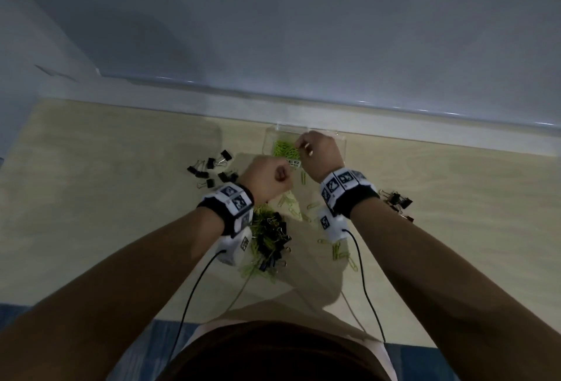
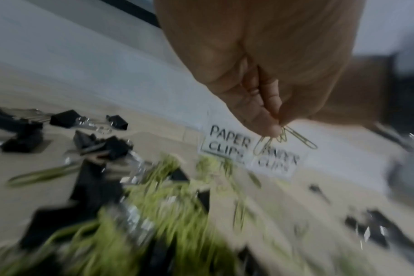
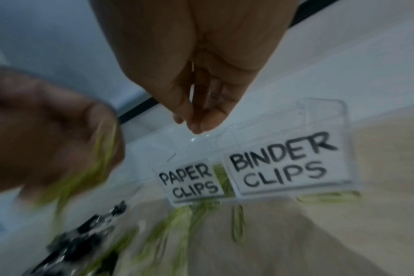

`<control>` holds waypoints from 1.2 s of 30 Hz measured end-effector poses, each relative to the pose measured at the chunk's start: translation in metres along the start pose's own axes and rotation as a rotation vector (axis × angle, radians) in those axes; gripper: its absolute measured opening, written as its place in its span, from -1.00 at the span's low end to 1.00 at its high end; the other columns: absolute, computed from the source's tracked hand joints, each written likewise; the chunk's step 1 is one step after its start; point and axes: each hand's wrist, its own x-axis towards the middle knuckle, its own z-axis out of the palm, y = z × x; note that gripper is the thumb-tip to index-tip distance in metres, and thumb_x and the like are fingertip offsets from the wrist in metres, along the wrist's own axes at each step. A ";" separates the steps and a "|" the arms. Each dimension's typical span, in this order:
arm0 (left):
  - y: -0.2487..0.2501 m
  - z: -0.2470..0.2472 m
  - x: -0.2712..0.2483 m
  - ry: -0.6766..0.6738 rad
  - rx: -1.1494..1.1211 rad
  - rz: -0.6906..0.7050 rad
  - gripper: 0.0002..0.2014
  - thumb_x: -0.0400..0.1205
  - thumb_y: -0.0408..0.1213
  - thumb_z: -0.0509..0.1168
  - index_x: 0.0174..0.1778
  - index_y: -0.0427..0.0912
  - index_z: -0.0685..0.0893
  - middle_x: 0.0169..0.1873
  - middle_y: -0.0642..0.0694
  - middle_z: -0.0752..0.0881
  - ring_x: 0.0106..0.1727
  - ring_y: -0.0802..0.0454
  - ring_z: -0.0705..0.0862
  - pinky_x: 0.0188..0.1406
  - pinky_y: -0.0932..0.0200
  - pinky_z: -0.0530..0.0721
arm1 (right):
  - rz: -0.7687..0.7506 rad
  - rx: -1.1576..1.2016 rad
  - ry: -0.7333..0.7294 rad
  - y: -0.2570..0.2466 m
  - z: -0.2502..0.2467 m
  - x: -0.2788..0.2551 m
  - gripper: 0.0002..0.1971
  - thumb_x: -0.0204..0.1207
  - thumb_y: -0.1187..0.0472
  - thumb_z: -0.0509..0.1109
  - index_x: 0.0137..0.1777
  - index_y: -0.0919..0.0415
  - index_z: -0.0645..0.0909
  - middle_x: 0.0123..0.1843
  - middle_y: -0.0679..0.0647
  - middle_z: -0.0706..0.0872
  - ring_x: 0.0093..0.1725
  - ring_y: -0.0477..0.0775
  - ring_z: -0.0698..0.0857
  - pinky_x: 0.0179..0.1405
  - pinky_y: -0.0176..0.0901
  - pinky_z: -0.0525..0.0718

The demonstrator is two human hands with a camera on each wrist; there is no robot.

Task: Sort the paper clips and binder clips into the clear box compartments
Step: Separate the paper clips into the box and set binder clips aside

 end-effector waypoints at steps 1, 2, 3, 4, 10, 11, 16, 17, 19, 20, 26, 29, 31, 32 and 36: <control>0.004 -0.009 0.007 0.056 -0.049 -0.003 -0.98 0.50 -0.39 0.39 -0.19 -0.25 0.68 -0.30 -0.04 0.72 -0.32 0.15 0.65 -0.29 0.36 0.67 | -0.038 -0.023 0.000 0.003 0.000 -0.010 -0.79 0.41 0.44 0.22 -0.20 0.25 0.68 -0.16 0.18 0.76 -0.20 0.17 0.71 -0.15 0.04 0.74; 0.007 -0.016 0.015 0.113 -0.087 -0.003 -0.98 0.51 -0.39 0.38 -0.18 -0.25 0.68 -0.29 -0.03 0.72 -0.33 0.18 0.65 -0.32 0.47 0.63 | -0.051 -0.056 -0.039 0.006 0.001 -0.019 -0.78 0.40 0.43 0.20 -0.19 0.25 0.69 -0.15 0.19 0.76 -0.19 0.20 0.71 -0.15 0.05 0.73; 0.011 -0.023 0.024 0.164 -0.118 -0.004 -0.98 0.51 -0.40 0.38 -0.19 -0.27 0.68 -0.31 -0.03 0.72 -0.34 0.19 0.66 -0.35 0.49 0.63 | -0.050 -0.096 -0.105 0.007 0.001 -0.029 -0.77 0.39 0.42 0.20 -0.14 0.23 0.69 -0.10 0.19 0.76 -0.14 0.22 0.71 -0.12 0.05 0.73; 0.013 -0.028 0.034 0.206 -0.143 -0.011 -0.99 0.49 -0.40 0.38 -0.21 -0.27 0.69 -0.34 -0.05 0.73 -0.37 0.18 0.68 -0.35 0.48 0.65 | -0.039 -0.145 -0.193 0.007 0.003 -0.037 -0.75 0.38 0.40 0.22 -0.08 0.20 0.68 -0.02 0.17 0.75 -0.07 0.22 0.71 -0.06 0.04 0.73; 0.017 -0.024 0.072 0.139 0.019 -0.045 -0.97 0.44 -0.42 0.37 -0.26 -0.30 0.71 -0.34 -0.15 0.76 -0.34 0.01 0.72 -0.29 0.23 0.68 | -0.156 -0.429 -0.525 0.006 0.041 -0.050 -0.41 0.53 0.16 0.26 0.57 0.07 0.26 0.64 0.06 0.20 0.54 0.19 0.30 0.40 0.15 0.44; 0.016 -0.021 0.072 0.100 0.082 -0.033 -0.95 0.45 -0.43 0.35 -0.27 -0.32 0.72 -0.31 -0.15 0.76 -0.31 0.00 0.70 -0.21 0.19 0.69 | -0.164 -0.475 -0.547 0.006 0.047 -0.049 -0.38 0.56 0.14 0.23 0.61 0.06 0.16 0.67 0.04 0.12 0.60 0.16 0.19 0.45 0.18 0.36; 0.012 -0.019 0.059 0.057 0.217 0.030 -0.87 0.56 -0.37 0.34 -0.05 -0.29 0.75 -0.09 -0.14 0.78 -0.12 0.06 0.69 -0.05 0.29 0.59 | -0.187 -0.574 -0.575 0.010 0.046 -0.058 -0.41 0.62 0.15 0.12 0.63 0.13 0.05 0.69 0.02 0.00 0.65 0.13 0.05 0.51 0.29 0.19; 0.009 -0.020 0.052 0.099 0.218 0.049 -0.87 0.59 -0.35 0.32 -0.01 -0.27 0.73 -0.08 -0.12 0.77 -0.10 0.04 0.70 -0.03 0.27 0.61 | -0.193 -0.553 -0.546 0.014 0.044 -0.064 -0.45 0.64 0.15 0.09 0.62 0.13 0.09 0.69 0.03 0.04 0.65 0.13 0.08 0.50 0.30 0.20; 0.000 -0.019 0.035 0.160 0.239 0.093 -0.89 0.62 -0.32 0.29 -0.04 -0.23 0.69 -0.11 -0.09 0.73 -0.13 0.03 0.68 -0.03 0.19 0.69 | -0.211 -0.509 -0.501 0.023 0.035 -0.079 -0.51 0.66 0.14 0.03 0.59 0.13 0.17 0.67 0.05 0.13 0.63 0.14 0.15 0.50 0.32 0.24; -0.006 -0.016 0.026 0.145 0.264 0.110 -0.90 0.62 -0.31 0.28 -0.06 -0.22 0.68 -0.13 -0.08 0.71 -0.15 0.03 0.67 -0.03 0.15 0.71 | -0.230 -0.506 -0.509 0.028 0.030 -0.088 -0.51 0.64 0.15 0.04 0.58 0.13 0.19 0.66 0.05 0.15 0.63 0.14 0.17 0.49 0.32 0.25; -0.034 0.018 0.008 -0.121 0.515 0.013 -0.63 0.61 -0.43 0.18 0.36 -0.27 0.50 0.37 -0.17 0.44 0.40 -0.12 0.39 0.36 -0.04 0.51 | -0.167 -0.384 -0.366 0.052 0.003 -0.112 -0.45 0.47 0.18 0.24 0.50 0.01 0.36 0.58 -0.01 0.36 0.46 0.10 0.44 0.44 0.16 0.40; -0.026 0.035 0.010 -0.103 0.603 -0.064 -0.64 0.58 -0.45 0.19 0.33 -0.30 0.46 0.37 -0.23 0.38 0.38 -0.20 0.33 0.33 -0.09 0.52 | 0.010 -0.402 -0.326 0.058 -0.002 -0.090 -0.35 0.39 0.33 0.25 0.53 0.11 0.27 0.58 0.07 0.31 0.48 0.16 0.40 0.42 0.18 0.44; -0.020 0.045 0.008 -0.105 0.654 -0.065 -0.70 0.58 -0.43 0.21 0.24 -0.30 0.50 0.32 -0.22 0.39 0.33 -0.21 0.33 0.28 -0.07 0.55 | 0.090 -0.446 -0.381 0.056 -0.002 -0.082 -0.33 0.42 0.33 0.28 0.56 0.17 0.21 0.61 0.07 0.22 0.52 0.17 0.33 0.45 0.17 0.40; -0.019 0.049 0.006 -0.118 0.661 -0.047 -0.71 0.58 -0.42 0.21 0.23 -0.29 0.52 0.30 -0.21 0.39 0.33 -0.20 0.33 0.27 -0.06 0.56 | 0.092 -0.453 -0.387 0.052 -0.001 -0.083 -0.33 0.43 0.29 0.30 0.56 0.17 0.20 0.61 0.07 0.21 0.53 0.16 0.30 0.47 0.17 0.38; -0.016 0.064 -0.001 -0.192 0.561 0.049 -0.74 0.60 -0.38 0.21 0.20 -0.26 0.59 0.24 -0.16 0.42 0.30 -0.13 0.36 0.22 -0.13 0.59 | -0.050 -0.416 -0.339 0.042 0.011 -0.109 -0.48 0.55 0.11 0.21 0.52 0.10 0.30 0.57 0.06 0.34 0.50 0.15 0.39 0.42 0.17 0.42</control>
